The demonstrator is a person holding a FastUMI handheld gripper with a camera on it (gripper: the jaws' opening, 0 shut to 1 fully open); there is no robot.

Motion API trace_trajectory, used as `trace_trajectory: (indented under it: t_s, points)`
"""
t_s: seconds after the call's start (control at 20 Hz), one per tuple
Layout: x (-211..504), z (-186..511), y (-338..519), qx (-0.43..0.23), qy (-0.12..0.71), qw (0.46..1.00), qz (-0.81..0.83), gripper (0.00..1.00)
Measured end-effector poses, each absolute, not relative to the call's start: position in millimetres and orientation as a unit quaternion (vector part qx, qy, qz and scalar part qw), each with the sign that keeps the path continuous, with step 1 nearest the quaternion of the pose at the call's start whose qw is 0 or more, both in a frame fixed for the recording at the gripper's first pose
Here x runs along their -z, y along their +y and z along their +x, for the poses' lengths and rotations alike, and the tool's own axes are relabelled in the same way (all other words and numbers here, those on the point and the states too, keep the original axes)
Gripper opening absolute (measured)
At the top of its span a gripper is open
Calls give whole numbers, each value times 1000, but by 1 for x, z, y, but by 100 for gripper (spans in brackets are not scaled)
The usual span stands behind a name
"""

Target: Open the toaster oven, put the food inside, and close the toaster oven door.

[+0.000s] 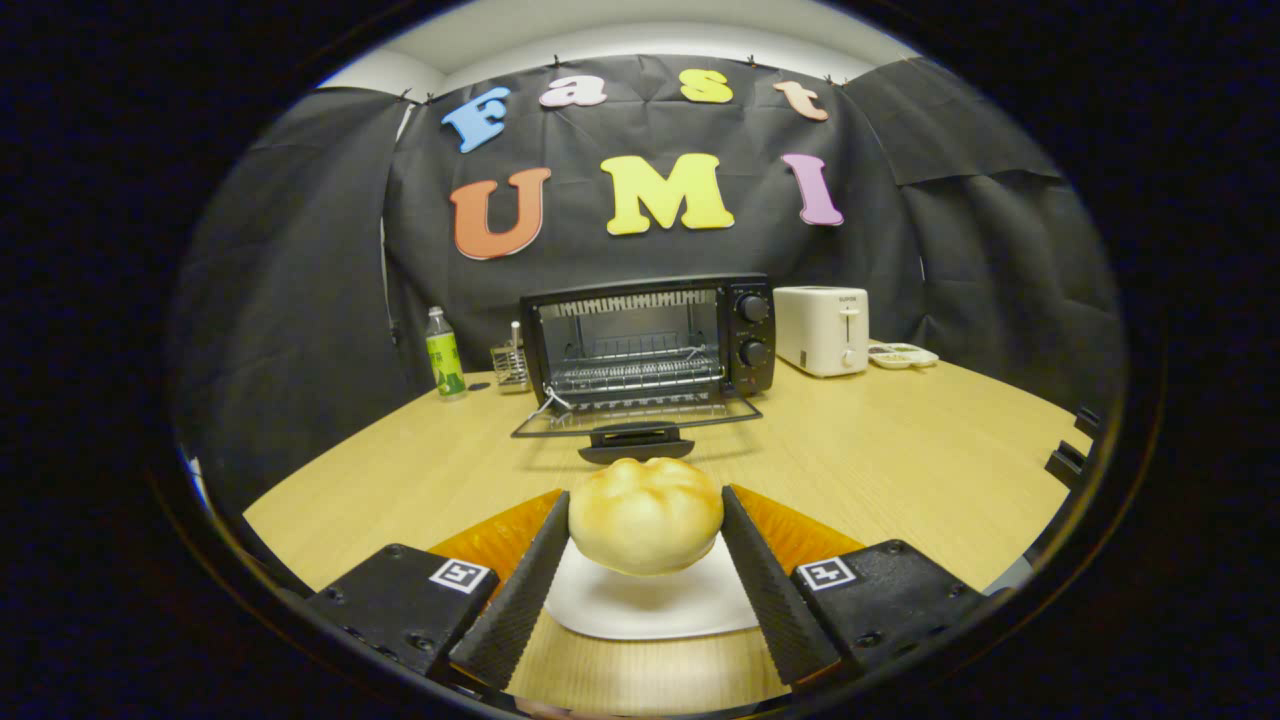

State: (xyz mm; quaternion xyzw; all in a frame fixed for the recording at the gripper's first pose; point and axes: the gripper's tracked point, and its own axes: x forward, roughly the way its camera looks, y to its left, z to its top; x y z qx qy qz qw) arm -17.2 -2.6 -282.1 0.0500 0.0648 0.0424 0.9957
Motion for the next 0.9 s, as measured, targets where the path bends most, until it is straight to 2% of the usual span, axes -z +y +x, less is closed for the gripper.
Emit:
trace_trajectory:
  t_s: [0.25,0.5,0.9]
  points:
    - [248,-18,2,-61,30,995,71,93]
    - [195,0,16,-110,-10,976,187,93]
    - [165,57,11,-87,-25,965,246,93]
